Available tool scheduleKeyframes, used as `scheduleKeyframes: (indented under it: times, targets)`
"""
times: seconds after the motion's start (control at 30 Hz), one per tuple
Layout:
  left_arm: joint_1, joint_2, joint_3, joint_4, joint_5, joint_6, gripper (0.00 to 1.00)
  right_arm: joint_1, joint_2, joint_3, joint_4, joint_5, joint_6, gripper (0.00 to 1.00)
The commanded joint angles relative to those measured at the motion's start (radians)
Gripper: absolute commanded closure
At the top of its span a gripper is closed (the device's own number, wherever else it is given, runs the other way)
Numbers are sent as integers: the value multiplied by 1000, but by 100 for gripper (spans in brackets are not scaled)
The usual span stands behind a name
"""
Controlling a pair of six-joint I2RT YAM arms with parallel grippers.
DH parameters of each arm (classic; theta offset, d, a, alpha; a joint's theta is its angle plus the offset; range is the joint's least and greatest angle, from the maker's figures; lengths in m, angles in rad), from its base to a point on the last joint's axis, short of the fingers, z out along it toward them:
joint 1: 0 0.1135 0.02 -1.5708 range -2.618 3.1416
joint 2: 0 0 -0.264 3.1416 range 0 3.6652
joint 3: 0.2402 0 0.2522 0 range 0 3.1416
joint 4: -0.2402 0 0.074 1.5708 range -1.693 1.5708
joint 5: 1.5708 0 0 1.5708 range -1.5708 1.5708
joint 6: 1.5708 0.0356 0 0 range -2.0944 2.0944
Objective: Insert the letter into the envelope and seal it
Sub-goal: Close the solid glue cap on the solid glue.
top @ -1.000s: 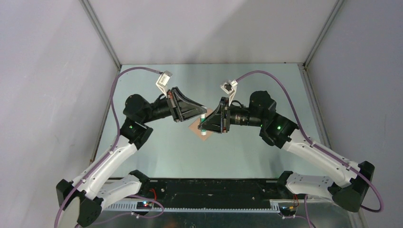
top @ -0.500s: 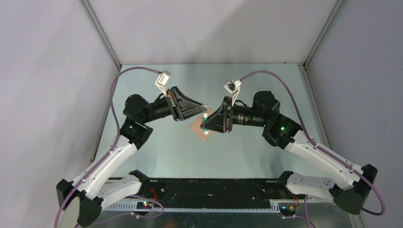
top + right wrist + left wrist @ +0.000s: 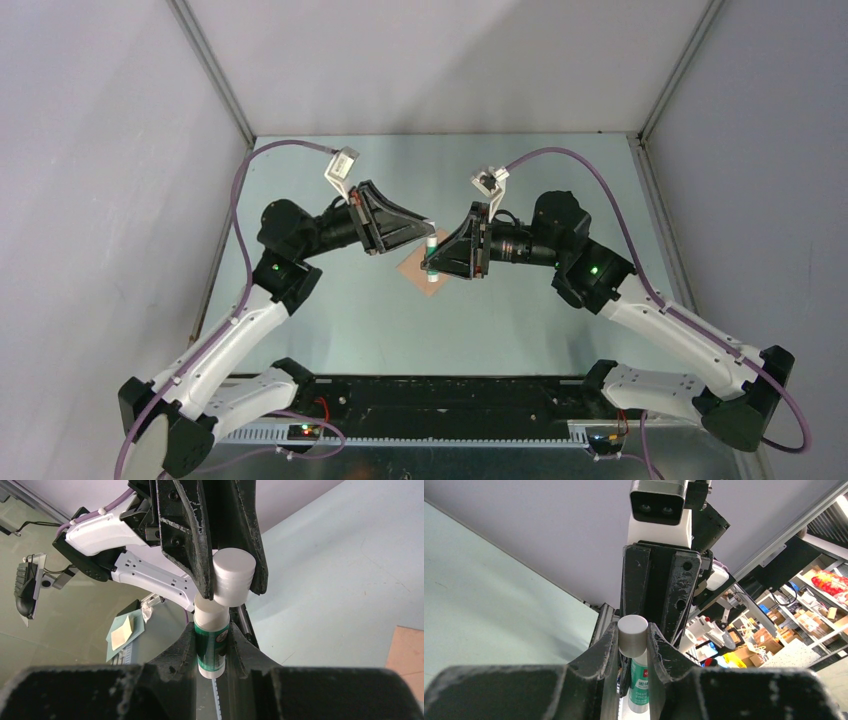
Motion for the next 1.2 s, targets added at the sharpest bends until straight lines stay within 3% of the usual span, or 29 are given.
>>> scheduleKeyframes:
  times: [0.0,1.17]
  targets:
    - [-17,-10,25,-6,87,-13,100,0,-7,25,142,29,2,100]
    - [-16,-34,40,28,115,-54,100,5,1,24,107,51,-19,100]
